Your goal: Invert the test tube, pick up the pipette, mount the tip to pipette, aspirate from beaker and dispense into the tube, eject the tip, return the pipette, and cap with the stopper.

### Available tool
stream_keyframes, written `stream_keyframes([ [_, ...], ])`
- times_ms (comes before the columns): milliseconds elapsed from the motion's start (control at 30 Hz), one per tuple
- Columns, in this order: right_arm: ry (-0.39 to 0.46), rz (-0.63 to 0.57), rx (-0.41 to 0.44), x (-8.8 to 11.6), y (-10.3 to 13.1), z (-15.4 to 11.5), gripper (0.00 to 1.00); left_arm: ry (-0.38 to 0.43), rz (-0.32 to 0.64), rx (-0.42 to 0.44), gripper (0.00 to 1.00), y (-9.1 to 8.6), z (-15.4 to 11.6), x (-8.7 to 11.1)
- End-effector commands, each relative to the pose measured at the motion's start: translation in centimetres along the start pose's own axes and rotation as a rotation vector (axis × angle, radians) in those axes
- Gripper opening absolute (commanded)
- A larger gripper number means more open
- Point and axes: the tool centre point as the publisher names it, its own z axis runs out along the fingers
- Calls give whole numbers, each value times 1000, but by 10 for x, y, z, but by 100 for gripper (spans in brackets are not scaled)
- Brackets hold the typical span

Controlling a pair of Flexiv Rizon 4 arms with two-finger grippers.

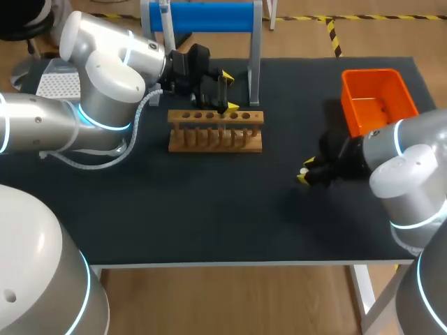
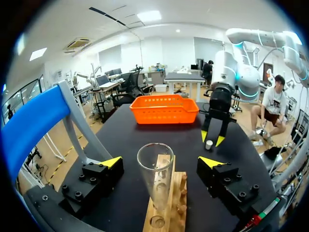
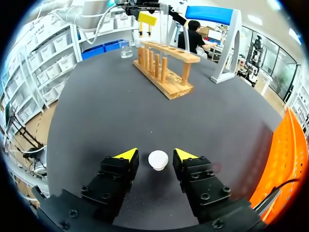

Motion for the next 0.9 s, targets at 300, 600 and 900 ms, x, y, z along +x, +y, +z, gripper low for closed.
stream_keyframes([
  [300, -3, 0, 7, 1, -2, 1, 40, -1, 0, -1, 100, 0, 0, 0],
  [600, -3, 3, 14, 0, -3, 1, 31, -1, 0, -1, 100, 0, 0, 0],
  [900, -2, 3, 23, -1, -5, 2, 0, -1, 0, -1, 100, 0, 0, 0],
])
